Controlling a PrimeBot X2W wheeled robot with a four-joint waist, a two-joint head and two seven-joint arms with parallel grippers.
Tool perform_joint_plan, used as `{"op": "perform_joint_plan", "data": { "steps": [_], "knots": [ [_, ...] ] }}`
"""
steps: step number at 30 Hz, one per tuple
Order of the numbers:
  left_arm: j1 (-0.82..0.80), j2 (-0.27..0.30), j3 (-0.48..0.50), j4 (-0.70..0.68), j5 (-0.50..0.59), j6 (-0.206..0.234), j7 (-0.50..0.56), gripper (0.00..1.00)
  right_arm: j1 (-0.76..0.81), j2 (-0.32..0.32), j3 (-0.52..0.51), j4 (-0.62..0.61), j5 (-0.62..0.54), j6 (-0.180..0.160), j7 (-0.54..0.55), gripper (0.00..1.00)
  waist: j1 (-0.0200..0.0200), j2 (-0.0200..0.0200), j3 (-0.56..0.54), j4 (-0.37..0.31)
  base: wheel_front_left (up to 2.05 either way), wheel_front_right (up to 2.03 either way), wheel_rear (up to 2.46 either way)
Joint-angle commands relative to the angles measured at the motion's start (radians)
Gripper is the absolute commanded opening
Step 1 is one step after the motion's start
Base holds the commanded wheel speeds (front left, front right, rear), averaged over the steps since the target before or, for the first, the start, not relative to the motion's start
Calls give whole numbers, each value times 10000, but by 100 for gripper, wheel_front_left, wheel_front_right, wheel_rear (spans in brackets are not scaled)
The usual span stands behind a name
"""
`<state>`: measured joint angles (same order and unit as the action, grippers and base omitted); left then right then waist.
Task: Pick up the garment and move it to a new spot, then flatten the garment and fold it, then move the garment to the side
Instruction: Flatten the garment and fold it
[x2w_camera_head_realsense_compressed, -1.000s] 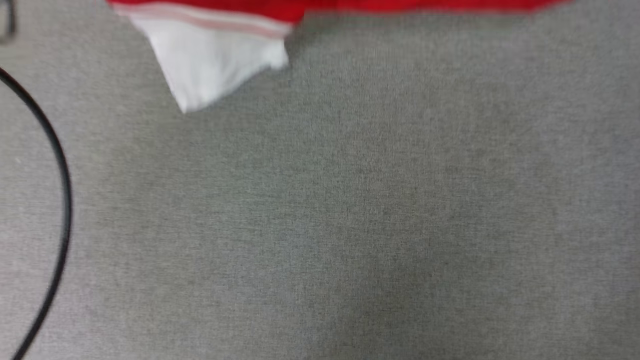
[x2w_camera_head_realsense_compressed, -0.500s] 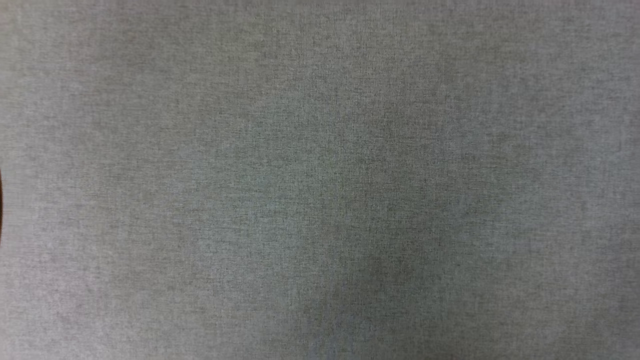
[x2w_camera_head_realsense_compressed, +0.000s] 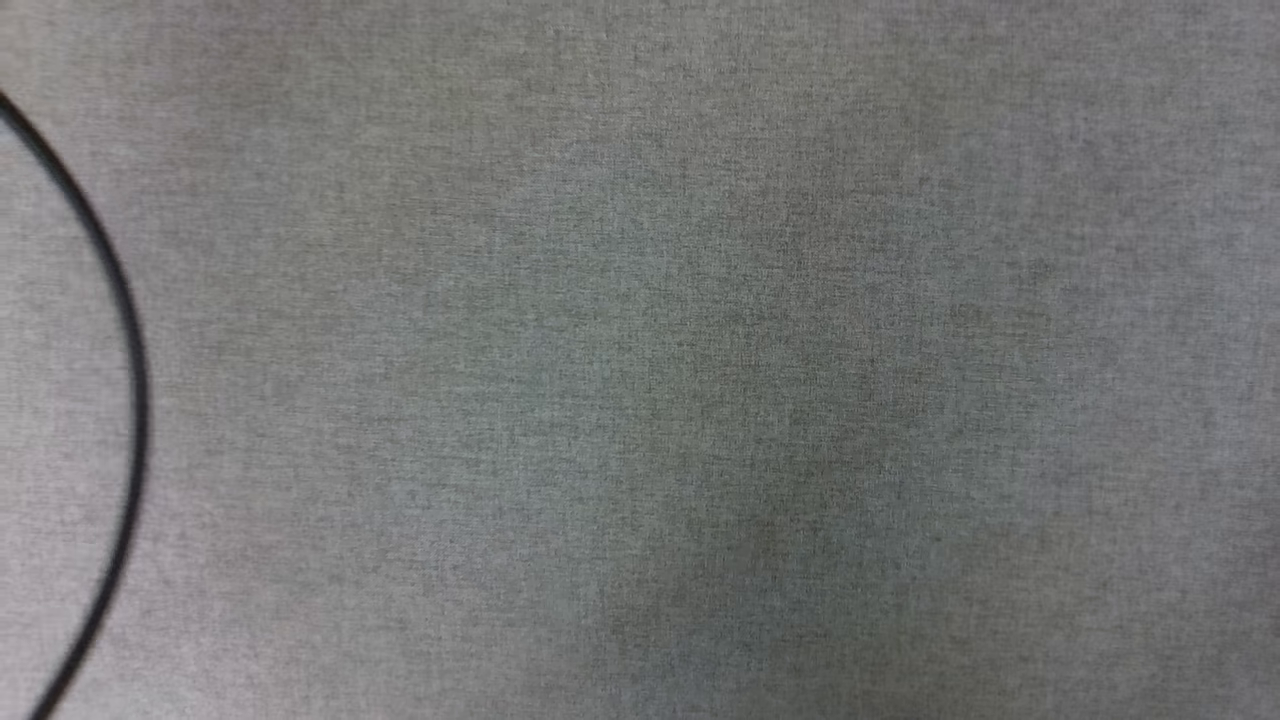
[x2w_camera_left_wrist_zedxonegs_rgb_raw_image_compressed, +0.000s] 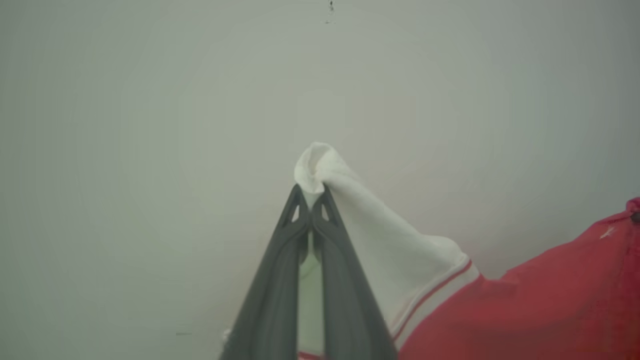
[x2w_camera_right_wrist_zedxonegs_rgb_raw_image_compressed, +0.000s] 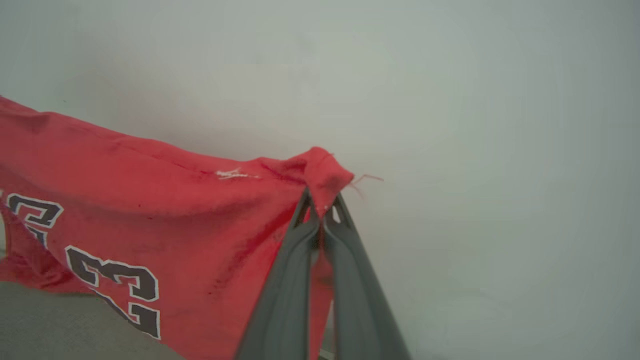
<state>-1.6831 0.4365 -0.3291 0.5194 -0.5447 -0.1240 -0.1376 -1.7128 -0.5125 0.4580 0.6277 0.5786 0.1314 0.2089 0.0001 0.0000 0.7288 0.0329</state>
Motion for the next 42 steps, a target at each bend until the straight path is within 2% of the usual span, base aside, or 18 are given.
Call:
{"op": "perform_joint_plan", "data": {
  "steps": [1,10,18,24,26,30,34,38,42],
  "knots": [
    [560,59,-80,-36,-137,-47,-190,0,429,-107,233,63,201,-13,-178,0,-1,0,-95,38,0,0,0],
    [3444,344,-304,-835,-519,17,-745,0,2505,-493,1239,-324,1064,-15,-927,0,-1,0,-841,79,0,0,0],
    [6874,720,-29,-2227,-1048,586,-942,0,5286,-990,1745,-1267,1629,-13,-1319,0,-1,0,-1998,91,0,0,0],
    [9664,1021,53,-3607,-1388,1185,-896,0,7388,-1261,1705,-1839,1876,-13,-1428,0,-1,0,-2880,169,0,0,0],
    [10100,1053,92,-3814,-1432,1312,-907,0,7702,-1264,1683,-1918,1897,-13,-1432,0,-1,0,-3015,164,0,0,0],
    [12258,1033,18,-4523,-1782,1749,-883,0,9222,-1176,1589,-2193,2001,-13,-1395,0,-1,0,-3673,148,0,0,0],
    [13728,949,99,-4827,-2113,2045,-952,0,10370,-1179,1473,-2396,2032,-13,-1342,0,-1,0,-4186,183,0,0,0],
    [14835,816,68,-4928,-2383,2219,-980,0,11495,-1108,1261,-2560,2075,-15,-1337,0,-1,0,-4689,206,0,0,0],
    [15530,732,-89,-4871,-2575,2138,-919,0,12305,-1062,1111,-2718,2094,-15,-1254,0,-1,0,-5058,217,0,0,0]
  ]
}}
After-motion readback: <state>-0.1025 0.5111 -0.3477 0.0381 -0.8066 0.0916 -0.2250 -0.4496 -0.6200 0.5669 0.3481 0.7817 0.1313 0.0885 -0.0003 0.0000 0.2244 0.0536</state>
